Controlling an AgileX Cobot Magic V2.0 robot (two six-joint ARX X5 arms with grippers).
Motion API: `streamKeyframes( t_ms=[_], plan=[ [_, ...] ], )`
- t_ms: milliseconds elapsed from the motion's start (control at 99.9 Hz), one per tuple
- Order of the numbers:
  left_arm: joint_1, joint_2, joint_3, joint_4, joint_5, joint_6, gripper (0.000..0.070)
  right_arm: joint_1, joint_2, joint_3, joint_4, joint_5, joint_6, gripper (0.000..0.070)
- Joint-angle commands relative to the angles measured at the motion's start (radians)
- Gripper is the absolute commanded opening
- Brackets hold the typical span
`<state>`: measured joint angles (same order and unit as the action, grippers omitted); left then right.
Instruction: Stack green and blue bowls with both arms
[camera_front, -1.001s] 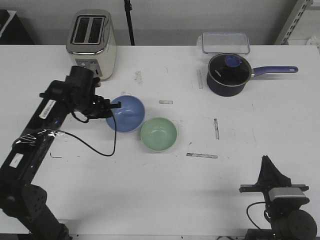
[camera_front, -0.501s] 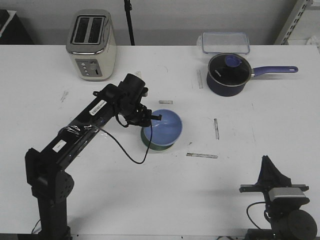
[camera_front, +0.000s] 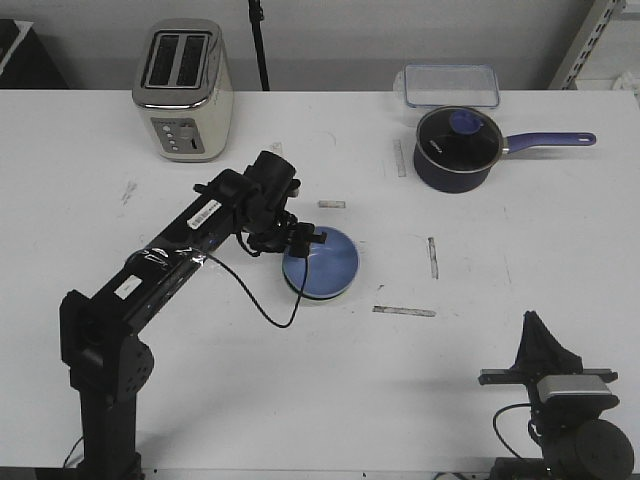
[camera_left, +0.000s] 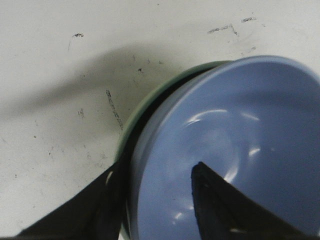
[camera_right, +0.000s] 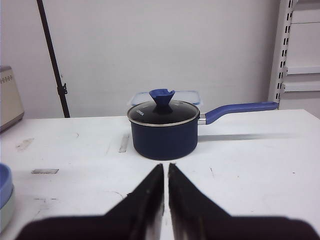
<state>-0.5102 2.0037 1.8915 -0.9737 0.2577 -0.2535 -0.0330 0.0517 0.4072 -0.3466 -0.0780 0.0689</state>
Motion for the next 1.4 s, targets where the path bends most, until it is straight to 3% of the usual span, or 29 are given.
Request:
streamKeyframes(
  t_ms=[0,350,511,721,891,1031,1141,1241,1311,1391],
  plan=[
    [-0.004,-0.026,0.027,0.000,0.002,-0.003,0.0259,0.001,-0.005,0.000,0.013,-0.001,0.013,0.0005],
    [0.056,-0.136,0.026,0.006,0.002,0.004,0.0257,0.001,-0.005,0.000,0.013,-0.001,0.013,0.0004],
    [0.077,-0.195,-0.003,0.066,0.002,0.062,0.0245,0.001,-0.005,0.000,0.013,-0.001,0.013,0.0004],
    [0.111,-0.348,-0.209,0.321,0.001,0.188,0.0244,0.001,-0.005,0.000,0.013,-0.001,0.013,0.0005],
    [0.166,-0.499,-0.428,0.541,0.001,0.194,0.0234,0.001,-0.005,0.000,0.013,-0.001,0.013,0.0004],
    [0.227,-0.621,-0.604,0.723,0.001,0.199,0.0112,0.001,-0.005,0.000,0.013,-0.001,0.013,0.0004],
    [0.277,-0.719,-0.749,0.870,-0.008,0.214,0.0073,0.001,-0.005,0.000,0.013,-0.001,0.013,0.0005],
    [0.319,-0.805,-0.869,0.960,-0.074,0.220,0.0062,0.001,-0.005,0.000,0.013,-0.001,0.013,0.0004],
    [0.347,-0.863,-0.946,0.997,-0.154,0.220,0.0000,0.001,-0.005,0.000,0.013,-0.001,0.013,0.0004],
    [0.380,-0.930,-1.020,1.028,-0.226,0.220,0.0000,0.001,-0.005,0.000,0.013,-0.001,0.013,0.0004]
  ],
)
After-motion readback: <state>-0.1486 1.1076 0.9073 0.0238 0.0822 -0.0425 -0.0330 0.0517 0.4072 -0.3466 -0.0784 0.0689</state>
